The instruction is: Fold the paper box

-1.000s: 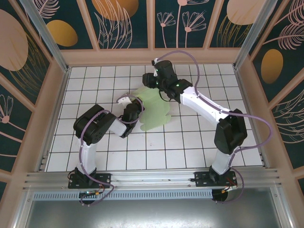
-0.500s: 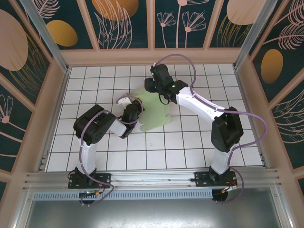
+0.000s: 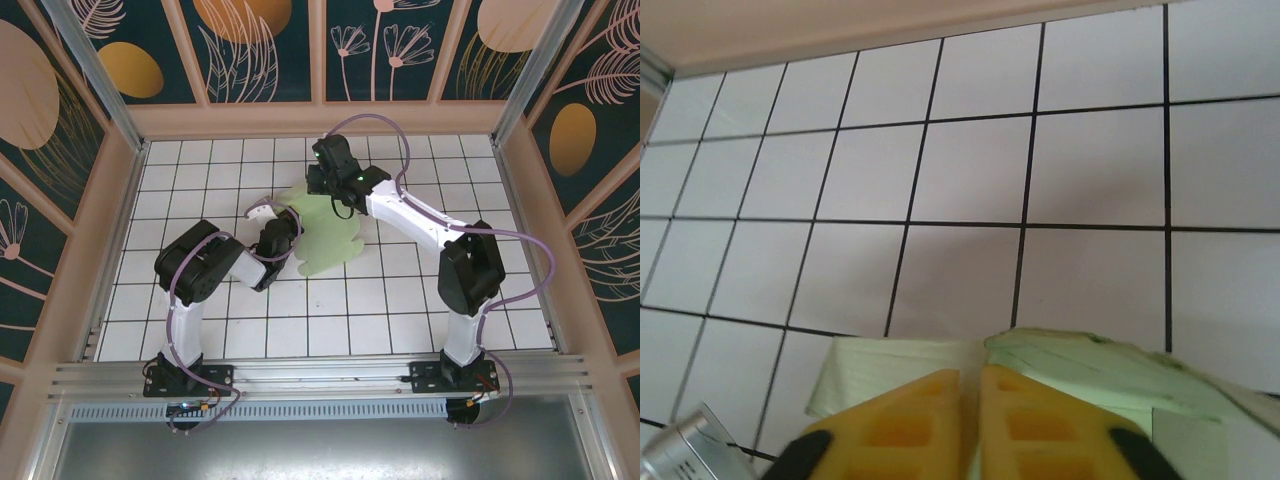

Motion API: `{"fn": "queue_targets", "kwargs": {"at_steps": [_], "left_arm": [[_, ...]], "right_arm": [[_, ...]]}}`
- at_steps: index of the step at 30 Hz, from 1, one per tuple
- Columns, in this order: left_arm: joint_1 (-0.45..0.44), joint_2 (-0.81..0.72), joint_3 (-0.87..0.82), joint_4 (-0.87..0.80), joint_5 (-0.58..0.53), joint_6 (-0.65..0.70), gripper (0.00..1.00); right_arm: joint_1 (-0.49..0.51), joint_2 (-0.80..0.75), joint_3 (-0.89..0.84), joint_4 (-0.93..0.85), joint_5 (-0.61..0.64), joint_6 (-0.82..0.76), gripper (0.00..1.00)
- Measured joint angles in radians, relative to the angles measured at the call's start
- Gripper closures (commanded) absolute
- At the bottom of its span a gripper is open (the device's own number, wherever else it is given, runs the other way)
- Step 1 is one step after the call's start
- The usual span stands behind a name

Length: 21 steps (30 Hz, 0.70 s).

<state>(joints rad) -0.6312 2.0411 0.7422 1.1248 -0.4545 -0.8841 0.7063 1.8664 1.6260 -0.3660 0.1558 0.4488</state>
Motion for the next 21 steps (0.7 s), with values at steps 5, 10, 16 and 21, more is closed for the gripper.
{"fn": "queue_targets", "kwargs": {"at_steps": [5,10,16,21], "left_arm": [[0.0,0.0,0.0,0.001,0.0,0.0,1.0],[0.0,0.0,0.0,0.001,0.0,0.0,1.0],[0.0,0.0,0.0,0.001,0.0,0.0,1.0],[0.0,-0.001,0.0,0.0,0.001,0.002,1.0]], "right_arm": [[0.0,0.0,0.002,-0.001,0.0,0.014,0.89],[0.001,0.0,0.002,-0.001,-0.003,0.013,0.9],[0.001,0.0,0.002,0.004,-0.008,0.024,0.74],[0.004,-0.052,-0.052,0.045,-0.014,-0.008,0.59]]}}
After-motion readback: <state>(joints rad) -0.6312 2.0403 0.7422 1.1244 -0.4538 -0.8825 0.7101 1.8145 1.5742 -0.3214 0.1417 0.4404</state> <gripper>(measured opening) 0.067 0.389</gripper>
